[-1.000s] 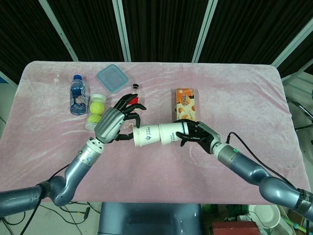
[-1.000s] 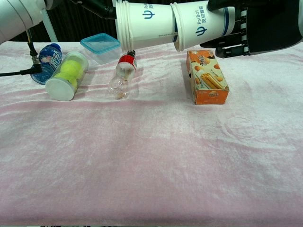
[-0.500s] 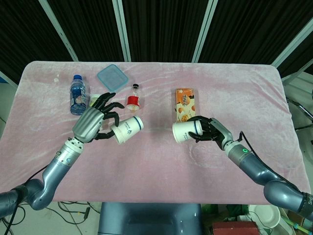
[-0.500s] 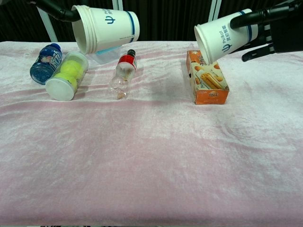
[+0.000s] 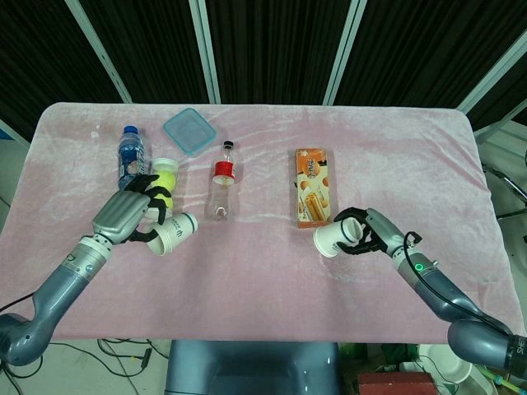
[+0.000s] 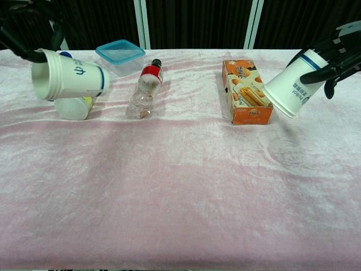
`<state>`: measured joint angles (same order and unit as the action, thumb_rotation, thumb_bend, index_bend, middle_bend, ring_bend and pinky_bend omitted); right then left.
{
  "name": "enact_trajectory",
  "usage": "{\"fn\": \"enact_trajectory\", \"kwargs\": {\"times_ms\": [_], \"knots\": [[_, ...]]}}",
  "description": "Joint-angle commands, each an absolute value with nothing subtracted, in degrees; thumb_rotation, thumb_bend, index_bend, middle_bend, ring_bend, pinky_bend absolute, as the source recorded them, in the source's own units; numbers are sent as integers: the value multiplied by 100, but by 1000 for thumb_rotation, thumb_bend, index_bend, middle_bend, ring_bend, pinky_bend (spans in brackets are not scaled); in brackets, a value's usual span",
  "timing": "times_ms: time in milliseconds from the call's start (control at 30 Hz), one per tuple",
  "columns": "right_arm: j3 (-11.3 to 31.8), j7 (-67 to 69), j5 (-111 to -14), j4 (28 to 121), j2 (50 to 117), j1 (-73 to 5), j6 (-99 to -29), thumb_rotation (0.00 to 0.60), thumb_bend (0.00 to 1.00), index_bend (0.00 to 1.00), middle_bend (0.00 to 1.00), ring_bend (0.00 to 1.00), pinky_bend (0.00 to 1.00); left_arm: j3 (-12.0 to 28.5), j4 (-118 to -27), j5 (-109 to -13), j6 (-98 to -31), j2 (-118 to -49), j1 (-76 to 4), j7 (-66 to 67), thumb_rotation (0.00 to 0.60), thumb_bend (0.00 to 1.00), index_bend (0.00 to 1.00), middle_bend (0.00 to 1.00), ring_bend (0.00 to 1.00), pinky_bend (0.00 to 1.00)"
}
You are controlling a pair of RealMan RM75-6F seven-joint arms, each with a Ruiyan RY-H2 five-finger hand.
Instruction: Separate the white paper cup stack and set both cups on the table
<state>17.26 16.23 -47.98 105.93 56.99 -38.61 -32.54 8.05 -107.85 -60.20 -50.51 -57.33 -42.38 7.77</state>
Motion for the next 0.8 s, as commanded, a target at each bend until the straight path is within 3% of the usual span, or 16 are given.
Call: {"fn": "enact_trajectory", "kwargs": {"times_ms": [33, 133, 267, 433, 567, 800], "knots": [[960, -46, -5289, 10617, 6172, -3826, -4766, 600, 406, 642, 493, 572, 552, 478, -11034, -5215, -4619, -5239, -4253, 1150, 600, 716, 713, 236, 0, 0], [650, -987, -5491, 10458, 6596, -3775, -5423, 600, 406, 642, 488, 566, 552, 359, -11099, -4698, -4363, -5121, -4322, 1170, 600, 716, 706, 230, 0, 0], [359, -1913, -5648, 10057, 7151, -3831, -5710, 600, 407, 642, 486, 564, 551, 247, -10845, -4106, -4056, -5190, -4443, 1073, 600, 715, 700, 225, 0, 0], [363, -1984, -5551, 9856, 7383, -3864, -5610, 600, 407, 642, 484, 564, 552, 103, -10453, -3872, -3923, -5491, -4527, 1129, 600, 711, 675, 205, 0, 0], [389, -1852, -5406, 9610, 7562, -3865, -5430, 600, 407, 642, 483, 564, 552, 13, -9962, -4084, -4267, -5990, -4504, 1392, 600, 709, 664, 198, 0, 0], [466, -1573, -5160, 9492, 7548, -3952, -4939, 600, 405, 642, 479, 564, 552, -163, -9766, -3636, -4142, -6200, -4733, 1752, 600, 687, 596, 166, 0, 0]]}}
